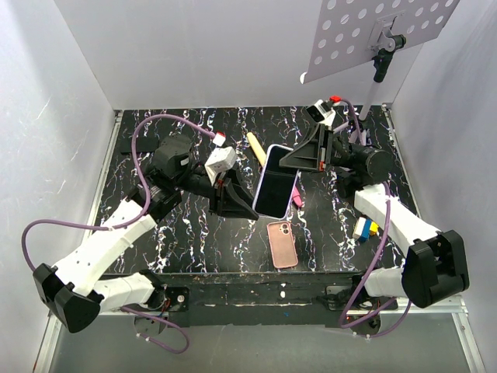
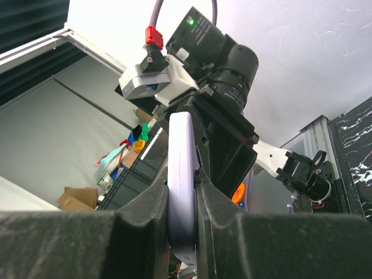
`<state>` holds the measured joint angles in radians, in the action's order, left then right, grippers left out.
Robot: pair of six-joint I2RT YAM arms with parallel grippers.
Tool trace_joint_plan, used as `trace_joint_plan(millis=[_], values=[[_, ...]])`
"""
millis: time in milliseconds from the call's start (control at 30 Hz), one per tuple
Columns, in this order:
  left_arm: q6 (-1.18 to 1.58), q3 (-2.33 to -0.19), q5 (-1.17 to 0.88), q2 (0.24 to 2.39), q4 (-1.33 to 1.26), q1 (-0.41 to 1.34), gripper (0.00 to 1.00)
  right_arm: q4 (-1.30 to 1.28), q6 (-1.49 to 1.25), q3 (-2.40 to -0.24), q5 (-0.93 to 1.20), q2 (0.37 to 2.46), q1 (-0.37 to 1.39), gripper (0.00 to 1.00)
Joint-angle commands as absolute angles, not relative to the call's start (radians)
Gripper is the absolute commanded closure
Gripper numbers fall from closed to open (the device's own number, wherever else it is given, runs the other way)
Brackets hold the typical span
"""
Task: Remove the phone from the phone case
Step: Remove the phone case from the phone.
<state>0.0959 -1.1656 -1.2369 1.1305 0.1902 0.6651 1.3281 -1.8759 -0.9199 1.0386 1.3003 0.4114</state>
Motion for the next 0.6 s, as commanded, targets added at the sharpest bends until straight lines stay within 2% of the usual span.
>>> trace_joint_plan(millis=[0, 133, 333, 567], values=[[0.005, -1.128, -0.875, 1.135, 0.204, 0.653, 1.0, 1.526, -2.424, -0.989, 0.913, 1.264, 0.443, 0.99], [0.005, -1.092, -0.786, 1.132, 0.192, 0.653, 1.0, 1.545, -2.448, -1.0, 0.897, 1.266, 0.445, 0.99], [-0.145, -1.045, -0.664, 1.098, 0.172, 0.653, 1.0, 1.508, -2.457, -1.017, 0.89, 1.238, 0.448, 0.99], [-0.149, -1.068, -0.384, 1.123, 0.164, 0.653, 1.0, 1.513, -2.47, -0.989, 0.871, 1.235, 0.448, 0.99]])
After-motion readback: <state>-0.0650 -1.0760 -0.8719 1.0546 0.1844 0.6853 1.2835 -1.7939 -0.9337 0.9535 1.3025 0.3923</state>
